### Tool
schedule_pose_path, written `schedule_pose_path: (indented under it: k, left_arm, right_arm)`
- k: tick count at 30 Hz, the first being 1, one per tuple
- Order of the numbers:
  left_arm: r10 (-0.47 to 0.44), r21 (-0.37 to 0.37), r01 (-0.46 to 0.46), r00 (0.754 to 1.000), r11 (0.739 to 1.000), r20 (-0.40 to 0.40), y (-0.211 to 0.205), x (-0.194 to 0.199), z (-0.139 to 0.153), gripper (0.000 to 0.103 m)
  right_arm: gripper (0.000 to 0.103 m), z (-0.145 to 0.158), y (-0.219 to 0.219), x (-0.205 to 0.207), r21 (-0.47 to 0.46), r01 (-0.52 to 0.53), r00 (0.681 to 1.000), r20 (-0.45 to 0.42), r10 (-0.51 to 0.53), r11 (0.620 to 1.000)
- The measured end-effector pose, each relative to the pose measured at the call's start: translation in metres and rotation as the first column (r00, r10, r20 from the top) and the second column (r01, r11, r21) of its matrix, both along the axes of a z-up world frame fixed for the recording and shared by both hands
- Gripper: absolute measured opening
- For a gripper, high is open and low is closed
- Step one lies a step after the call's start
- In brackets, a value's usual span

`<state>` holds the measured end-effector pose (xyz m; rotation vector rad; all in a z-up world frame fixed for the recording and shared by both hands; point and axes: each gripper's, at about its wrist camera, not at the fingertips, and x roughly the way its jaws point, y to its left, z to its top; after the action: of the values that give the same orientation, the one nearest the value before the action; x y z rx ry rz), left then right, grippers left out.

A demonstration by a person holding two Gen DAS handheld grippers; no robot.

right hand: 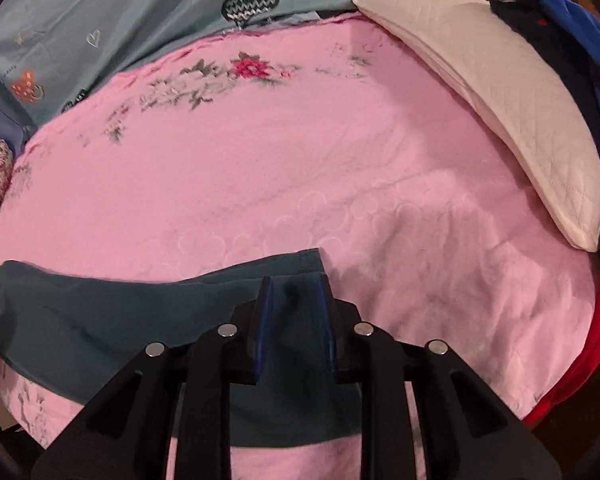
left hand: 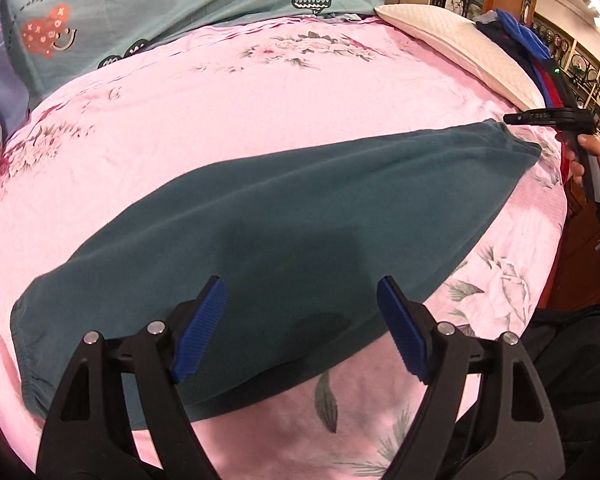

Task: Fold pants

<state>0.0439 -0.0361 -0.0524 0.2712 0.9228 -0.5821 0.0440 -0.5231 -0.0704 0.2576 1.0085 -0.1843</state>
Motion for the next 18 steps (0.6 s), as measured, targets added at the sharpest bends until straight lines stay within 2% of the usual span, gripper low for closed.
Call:
schedule_pose_path:
  k: [1, 3, 6, 9, 12, 13, 15, 16, 18]
  left_arm:
    - [0.002, 0.004, -0.002, 1.0, 1.0, -0.003, 0.0, 0.001, -0.002, 0.08]
    - [0.008, 0.014, -0.008, 1.0, 1.0, -0.007, 0.002, 0.003, -0.004, 0.08]
    - [0.033, 0.016, -0.033, 0.999, 0.999, -0.015, 0.007, 0.009, -0.006, 0.08]
    - [0.05, 0.018, -0.05, 0.998, 0.999, -0.024, 0.012, 0.013, -0.01, 0.08]
    - [0.053, 0.021, -0.052, 0.998, 0.998, -0.033, 0.013, 0.012, -0.014, 0.08]
    - [0.051, 0.021, -0.051, 0.998, 0.998, -0.032, 0.013, 0.01, -0.015, 0.08]
    - [0.051, 0.019, -0.05, 0.998, 0.999, -0.033, 0.014, 0.01, -0.016, 0.08]
    - [0.052, 0.018, -0.052, 0.998, 0.999, -0.034, 0.015, 0.009, -0.016, 0.08]
    - [0.055, 0.014, -0.055, 0.998, 0.998, -0.037, 0.014, 0.01, -0.016, 0.08]
  right_arm:
    - [0.007, -0.005, -0.001, 0.004, 0.005, 0.0, 1.0, -0.018, 0.0, 1.0]
    - [0.0, -0.006, 0.0, 0.004, 0.002, -0.011, 1.0, -0.011, 0.011, 1.0]
    - [0.0, 0.011, -0.004, 0.003, -0.022, 0.001, 0.998, 0.056, 0.001, 1.0]
    - [0.0, 0.024, -0.014, 0.005, 0.006, 0.016, 0.994, 0.11, -0.016, 1.0]
    - [0.0, 0.013, -0.013, 0.013, 0.056, -0.032, 0.998, 0.047, 0.029, 0.998]
    - [0.0, 0.009, -0.01, 0.014, 0.039, -0.036, 0.999, 0.024, 0.035, 0.999]
    - [0.015, 0.006, -0.005, 0.014, 0.01, -0.038, 0.999, -0.006, 0.038, 0.999]
    - [0.018, 0.005, -0.003, 0.013, -0.004, -0.039, 0.999, -0.015, 0.039, 0.999]
    - [0.018, 0.005, -0.003, 0.011, -0.004, -0.04, 0.999, -0.024, 0.04, 0.999]
